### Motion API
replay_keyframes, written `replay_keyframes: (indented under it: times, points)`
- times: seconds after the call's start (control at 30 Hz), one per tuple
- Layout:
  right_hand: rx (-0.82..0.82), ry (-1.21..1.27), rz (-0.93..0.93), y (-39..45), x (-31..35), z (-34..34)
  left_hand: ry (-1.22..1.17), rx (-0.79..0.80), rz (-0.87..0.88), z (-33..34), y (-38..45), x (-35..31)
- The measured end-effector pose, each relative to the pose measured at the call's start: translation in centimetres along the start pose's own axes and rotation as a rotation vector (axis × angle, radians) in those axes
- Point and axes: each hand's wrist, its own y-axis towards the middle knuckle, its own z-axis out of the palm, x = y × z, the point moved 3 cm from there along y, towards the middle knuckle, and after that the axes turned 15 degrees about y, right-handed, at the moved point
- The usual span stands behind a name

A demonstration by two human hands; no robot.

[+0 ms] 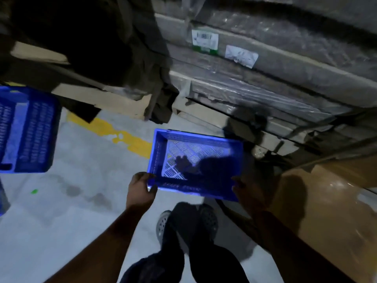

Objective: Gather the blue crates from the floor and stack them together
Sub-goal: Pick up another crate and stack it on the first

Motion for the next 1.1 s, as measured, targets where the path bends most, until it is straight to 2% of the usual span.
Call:
replay_keyframes:
  times: [0.23, 0.33, 0.43, 0.63, 0.73, 0.83, 1.0, 1.1]
  points:
    - [-0.124, -0.005, 0.046, 14.8, -10.0, 3.2, 0.136, 0.075, -0.129, 11.8, 12.6, 4.9]
    - [-0.111, 0.005, 0.069, 19.5, -14.7, 3.6, 0.145, 0.063, -0.153, 15.3, 16.2, 5.3]
    - [-0.133, 0.098, 0.079, 23.4, -20.5, 3.9, 0.15, 0.04, -0.174, 17.9, 18.2, 5.6]
    - [-0.076, 0.218, 0.018, 26.7, -24.2, 4.6, 0.085, 0.036, -0.164, 19.3, 21.2, 7.8]
    - [-0.045, 0.247, 0.005, 24.0, -19.2, 4.6, 0.061, 0.101, -0.105, 18.0, 21.1, 8.3]
    - [-0.039, 0.229, 0.027, 21.6, -16.5, 3.6, 0.05, 0.082, -0.096, 15.6, 19.1, 8.4]
    - [-0.013, 0.14, -0.016, 16.3, -11.7, 1.3, 0.013, 0.067, -0.109, 9.2, 12.1, 8.6]
    - [-0.001, 0.073, -0.023, 12.5, -7.7, -0.3, -0.037, 0.04, -0.183, 4.9, 6.9, 9.2]
